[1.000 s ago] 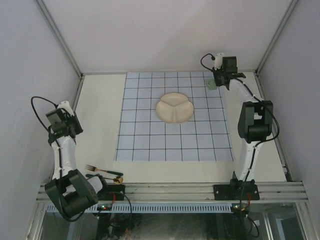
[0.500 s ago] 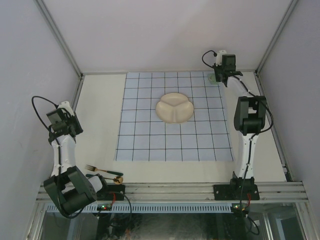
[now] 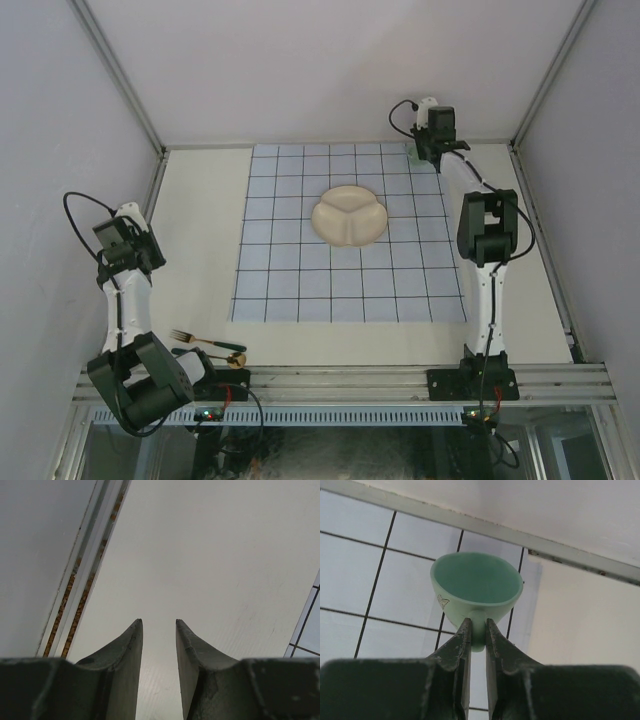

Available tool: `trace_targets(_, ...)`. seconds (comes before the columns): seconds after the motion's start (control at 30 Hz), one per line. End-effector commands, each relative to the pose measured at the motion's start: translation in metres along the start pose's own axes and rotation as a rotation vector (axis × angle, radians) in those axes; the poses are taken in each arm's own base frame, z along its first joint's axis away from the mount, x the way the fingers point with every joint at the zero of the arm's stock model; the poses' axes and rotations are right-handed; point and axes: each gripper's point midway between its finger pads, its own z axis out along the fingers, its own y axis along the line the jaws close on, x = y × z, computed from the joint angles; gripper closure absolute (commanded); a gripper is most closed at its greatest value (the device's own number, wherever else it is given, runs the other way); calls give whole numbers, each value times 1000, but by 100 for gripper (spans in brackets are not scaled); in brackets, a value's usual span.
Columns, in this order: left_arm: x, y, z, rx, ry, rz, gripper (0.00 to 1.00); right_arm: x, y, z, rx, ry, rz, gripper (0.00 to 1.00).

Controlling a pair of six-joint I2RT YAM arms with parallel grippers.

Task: Set the dinner table for one person
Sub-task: Place the cup on the napkin.

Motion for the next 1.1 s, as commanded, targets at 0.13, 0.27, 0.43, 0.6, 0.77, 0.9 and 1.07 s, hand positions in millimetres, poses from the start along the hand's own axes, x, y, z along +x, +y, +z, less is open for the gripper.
trace_targets(0.13, -3, 0, 3, 11, -22, 8, 63, 1, 2, -42, 1, -21, -23, 100)
trace_targets(0.27, -4, -1, 2, 15, -26, 9, 63, 23, 8, -55, -14, 21, -50, 100)
trace_targets(0.43, -4, -2, 0, 20, -34, 10, 63, 38, 14, -67, -26, 48, -62, 100)
trace_targets(0.6, -4, -3, -1, 24, -35, 8, 63, 37, 24, -72, -50, 55, -61, 100)
trace_targets(0.77, -4, -2, -3, 20, -40, 16, 63, 36, 35, -74, -60, 57, -97, 96)
trace_targets(0.9, -2, -3, -3, 21, -39, 21, 63, 35, 39, -77, -58, 49, -110, 75)
trace_targets(1.07, -1, -4, -3, 25, -38, 24, 63, 41, 40, -76, -58, 67, -109, 73)
